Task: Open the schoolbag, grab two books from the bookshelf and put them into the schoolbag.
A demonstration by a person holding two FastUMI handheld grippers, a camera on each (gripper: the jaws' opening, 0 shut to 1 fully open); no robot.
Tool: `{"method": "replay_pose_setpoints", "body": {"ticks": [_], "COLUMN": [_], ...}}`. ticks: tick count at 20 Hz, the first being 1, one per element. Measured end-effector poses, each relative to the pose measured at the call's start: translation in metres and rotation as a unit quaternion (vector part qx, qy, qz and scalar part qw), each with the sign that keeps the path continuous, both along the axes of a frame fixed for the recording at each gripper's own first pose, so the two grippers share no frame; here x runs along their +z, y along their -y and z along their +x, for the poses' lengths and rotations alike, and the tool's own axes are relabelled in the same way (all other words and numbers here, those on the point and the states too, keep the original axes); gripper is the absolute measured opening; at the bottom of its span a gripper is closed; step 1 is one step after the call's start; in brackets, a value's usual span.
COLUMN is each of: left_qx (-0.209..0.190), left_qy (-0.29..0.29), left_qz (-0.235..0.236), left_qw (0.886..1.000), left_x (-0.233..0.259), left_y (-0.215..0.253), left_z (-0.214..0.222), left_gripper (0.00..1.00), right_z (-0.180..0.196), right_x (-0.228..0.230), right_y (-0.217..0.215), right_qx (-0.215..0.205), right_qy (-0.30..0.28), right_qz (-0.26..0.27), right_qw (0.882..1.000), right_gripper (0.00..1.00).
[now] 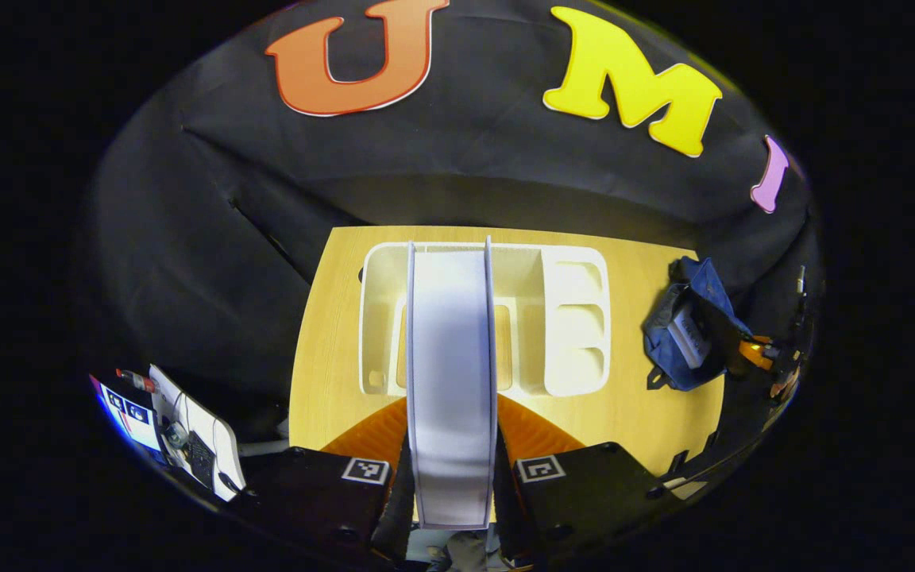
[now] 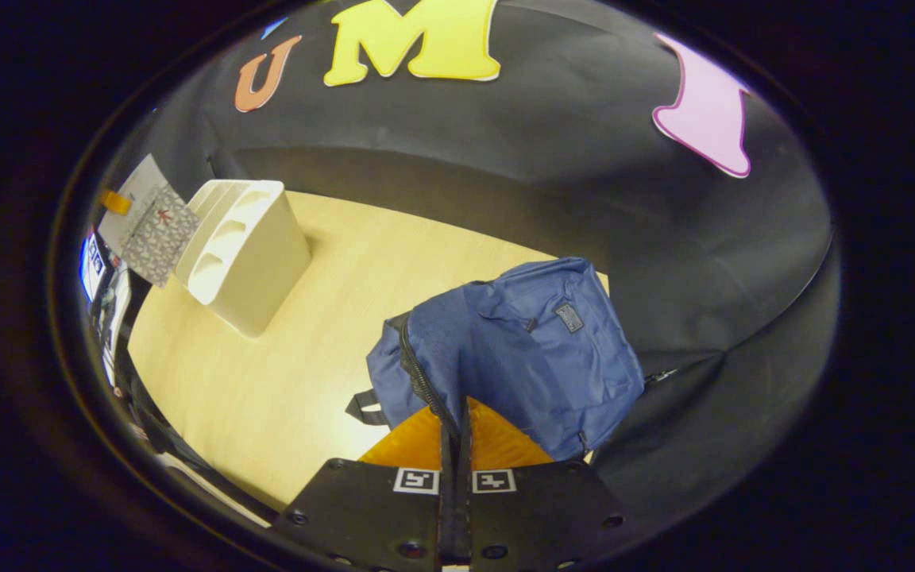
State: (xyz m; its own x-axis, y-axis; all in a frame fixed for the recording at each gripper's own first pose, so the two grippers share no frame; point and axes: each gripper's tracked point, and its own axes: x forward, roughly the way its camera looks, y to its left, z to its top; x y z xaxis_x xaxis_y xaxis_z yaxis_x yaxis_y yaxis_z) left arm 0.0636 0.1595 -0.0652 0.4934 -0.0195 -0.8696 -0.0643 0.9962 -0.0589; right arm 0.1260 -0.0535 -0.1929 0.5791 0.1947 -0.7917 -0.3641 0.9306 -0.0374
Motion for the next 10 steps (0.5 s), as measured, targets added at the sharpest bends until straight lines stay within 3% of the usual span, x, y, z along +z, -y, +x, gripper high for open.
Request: {"method": "replay_pose_setpoints", "body": {"ticks": [4,10], "left_qx": [0.021,0.027], "left_qy": [0.025,0.02], "left_qz": [-0.082,-0.235], "left_qw": [0.996,0.971], "left_x": [0.023,0.016], "left_y": [0.028,0.104], "left_z": [-0.049,-0.086], "left_gripper": [0.44,0.44], "right_z": [-0.001,-0.008], "right_x": [-0.004,-0.014], "right_y": [-0.001,-0.006], "right_qx": [0.006,0.017], "right_qy": [-0.005,-0.013], "right_qz": [0.01,0.005], "right_qw": [1.0,1.0], "right_gripper": [0.01,0.01]}}
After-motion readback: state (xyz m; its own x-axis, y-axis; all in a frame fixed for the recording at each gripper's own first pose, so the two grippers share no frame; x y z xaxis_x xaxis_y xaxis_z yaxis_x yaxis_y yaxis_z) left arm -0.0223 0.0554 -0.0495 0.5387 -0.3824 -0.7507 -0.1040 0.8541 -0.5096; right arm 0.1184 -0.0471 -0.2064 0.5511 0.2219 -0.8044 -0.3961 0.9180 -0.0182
